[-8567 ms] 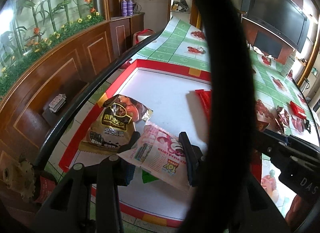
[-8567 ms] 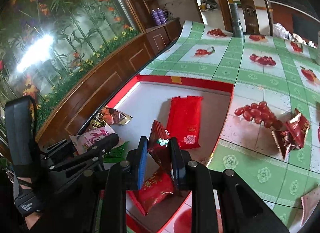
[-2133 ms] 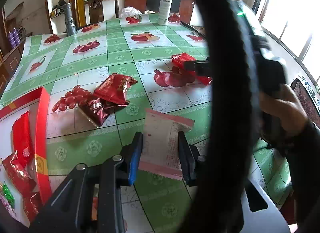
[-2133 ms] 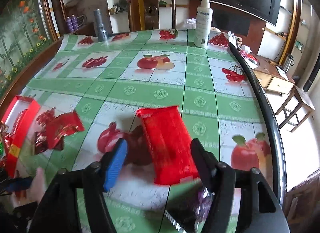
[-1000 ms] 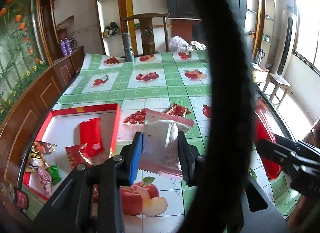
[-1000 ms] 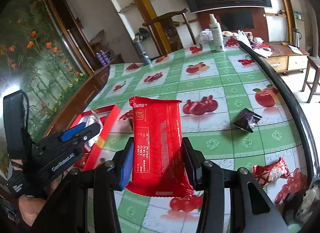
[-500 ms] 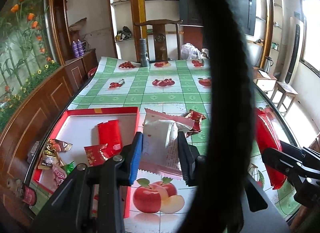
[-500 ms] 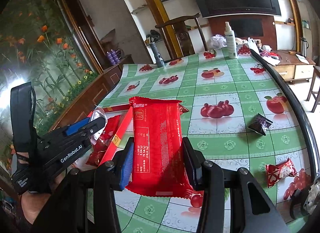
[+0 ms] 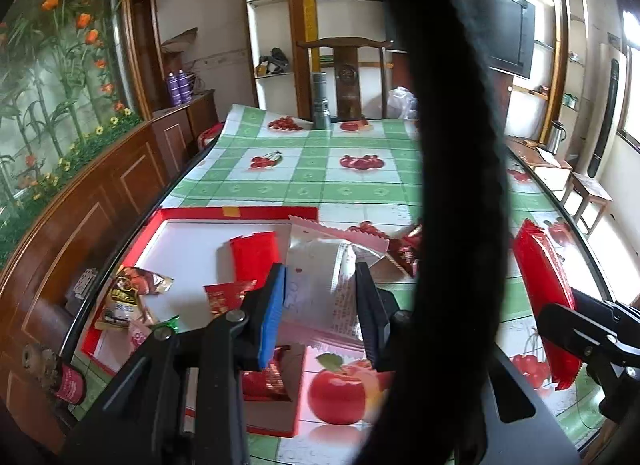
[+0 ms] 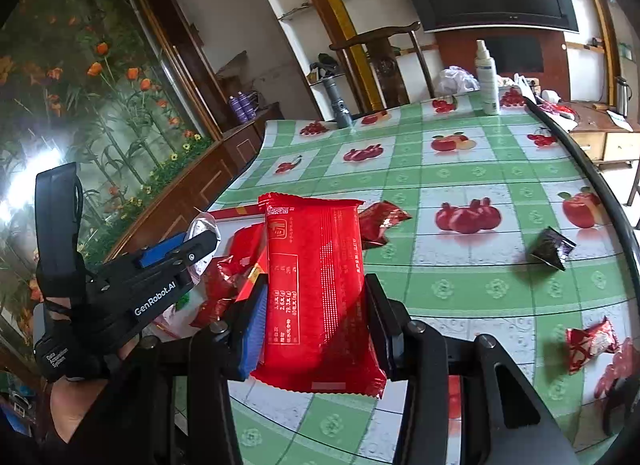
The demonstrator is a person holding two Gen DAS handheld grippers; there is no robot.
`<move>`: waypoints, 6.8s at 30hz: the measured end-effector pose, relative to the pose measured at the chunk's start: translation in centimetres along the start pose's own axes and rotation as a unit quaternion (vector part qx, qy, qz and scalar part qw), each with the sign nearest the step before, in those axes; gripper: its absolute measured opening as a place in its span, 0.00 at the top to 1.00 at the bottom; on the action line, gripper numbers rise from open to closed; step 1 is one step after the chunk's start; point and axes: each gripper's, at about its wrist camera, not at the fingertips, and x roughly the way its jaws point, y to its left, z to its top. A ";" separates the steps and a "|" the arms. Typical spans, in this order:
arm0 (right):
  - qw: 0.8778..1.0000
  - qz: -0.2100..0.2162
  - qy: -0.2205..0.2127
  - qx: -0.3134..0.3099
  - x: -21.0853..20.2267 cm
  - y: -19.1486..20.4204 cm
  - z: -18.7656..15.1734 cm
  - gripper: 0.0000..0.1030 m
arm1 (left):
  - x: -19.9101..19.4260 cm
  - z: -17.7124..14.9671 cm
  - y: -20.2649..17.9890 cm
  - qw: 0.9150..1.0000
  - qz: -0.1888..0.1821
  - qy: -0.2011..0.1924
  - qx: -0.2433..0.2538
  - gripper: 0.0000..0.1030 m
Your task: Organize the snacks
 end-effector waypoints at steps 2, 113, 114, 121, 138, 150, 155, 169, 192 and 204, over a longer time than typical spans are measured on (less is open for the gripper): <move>1.000 0.006 0.002 -0.004 0.4 0.6 0.1 0.56 | 0.2 -0.1 0.7 1.000 0.006 0.002 -0.005 0.65; 0.996 -0.058 0.014 0.061 1.8 -4.6 -0.9 0.45 | 4.1 -1.2 2.8 0.997 0.014 0.069 -0.036 0.23; 0.996 -0.061 0.012 0.064 1.4 -5.1 -1.0 0.45 | 3.9 -1.2 2.0 0.997 0.007 0.068 -0.029 0.23; 0.992 -0.093 -0.006 0.090 -1.8 -8.3 -2.4 0.44 | 3.0 -1.2 -1.4 0.998 -0.018 0.062 -0.002 0.23; 0.983 -0.139 -0.030 0.115 -6.5 -11.1 -4.9 0.34 | 1.2 -1.9 -5.9 0.996 -0.062 0.055 0.032 0.20; 0.977 -0.172 -0.061 0.107 -8.9 -10.5 -4.2 0.23 | 1.8 -1.9 -8.5 0.993 -0.087 0.064 0.053 0.20; 0.977 -0.176 -0.062 0.099 -9.4 -9.8 -3.7 0.23 | 1.5 -1.4 -8.4 0.993 -0.090 0.058 0.050 0.20; 0.977 -0.183 -0.060 0.095 -9.2 -9.5 -3.6 0.23 | 3.0 -1.3 -7.4 0.993 -0.079 0.070 0.053 0.20; 0.976 -0.164 -0.005 0.145 -3.2 -12.7 -1.9 0.23 | 8.2 -0.1 -5.3 0.990 -0.066 0.121 0.028 0.20; 0.965 -0.186 0.007 0.183 -0.5 -15.8 -0.1 0.23 | 11.7 3.4 -8.2 0.987 -0.083 0.120 0.064 0.20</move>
